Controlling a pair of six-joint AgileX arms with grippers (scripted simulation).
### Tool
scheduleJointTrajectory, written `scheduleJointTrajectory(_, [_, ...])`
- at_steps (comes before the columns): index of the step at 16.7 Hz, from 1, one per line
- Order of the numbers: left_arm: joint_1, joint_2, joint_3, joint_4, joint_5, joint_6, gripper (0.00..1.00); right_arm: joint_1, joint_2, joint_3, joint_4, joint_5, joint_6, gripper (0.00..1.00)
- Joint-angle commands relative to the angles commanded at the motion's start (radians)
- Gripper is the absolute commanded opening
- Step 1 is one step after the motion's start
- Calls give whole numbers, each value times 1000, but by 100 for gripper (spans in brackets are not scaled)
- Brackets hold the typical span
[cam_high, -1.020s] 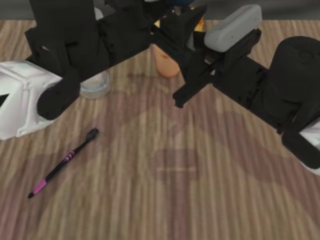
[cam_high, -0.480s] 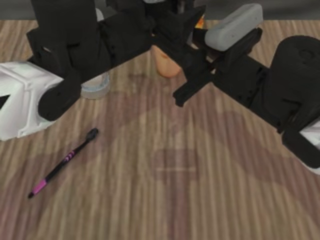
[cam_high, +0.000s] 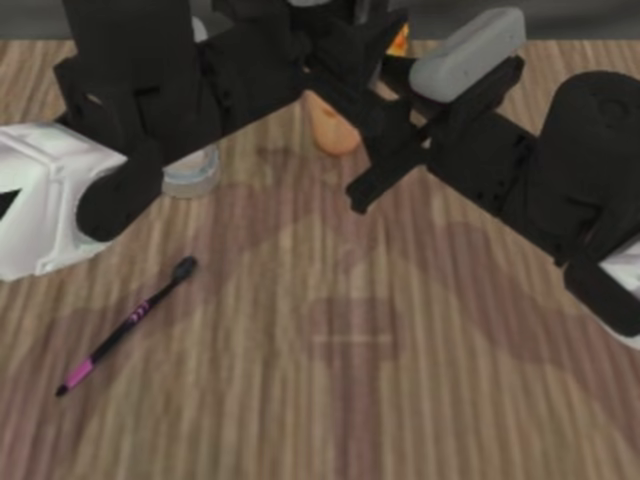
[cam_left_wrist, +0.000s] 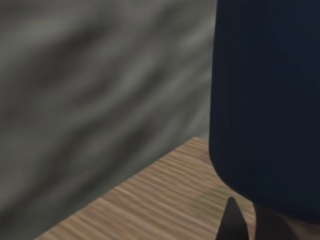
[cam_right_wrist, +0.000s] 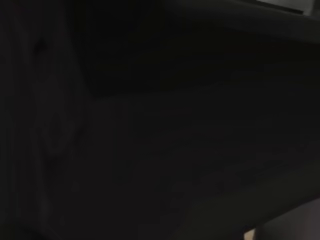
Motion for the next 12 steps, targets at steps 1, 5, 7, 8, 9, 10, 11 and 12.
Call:
scheduleJointTrajectory(1, [0, 0, 0, 0, 0, 0, 0, 0, 0, 0, 0, 0, 0, 60])
scheduleJointTrajectory(5, [0, 0, 0, 0, 0, 0, 0, 0, 0, 0, 0, 0, 0, 90])
scheduleJointTrajectory(7, [0, 0, 0, 0, 0, 0, 0, 0, 0, 0, 0, 0, 0, 100])
scheduleJointTrajectory(8, [0, 0, 0, 0, 0, 0, 0, 0, 0, 0, 0, 0, 0, 100])
scheduleJointTrajectory(9, [0, 0, 0, 0, 0, 0, 0, 0, 0, 0, 0, 0, 0, 100])
scheduleJointTrajectory(10, [0, 0, 0, 0, 0, 0, 0, 0, 0, 0, 0, 0, 0, 100])
scheduleJointTrajectory(11, [0, 0, 0, 0, 0, 0, 0, 0, 0, 0, 0, 0, 0, 100])
scheduleJointTrajectory(12, [0, 0, 0, 0, 0, 0, 0, 0, 0, 0, 0, 0, 0, 100])
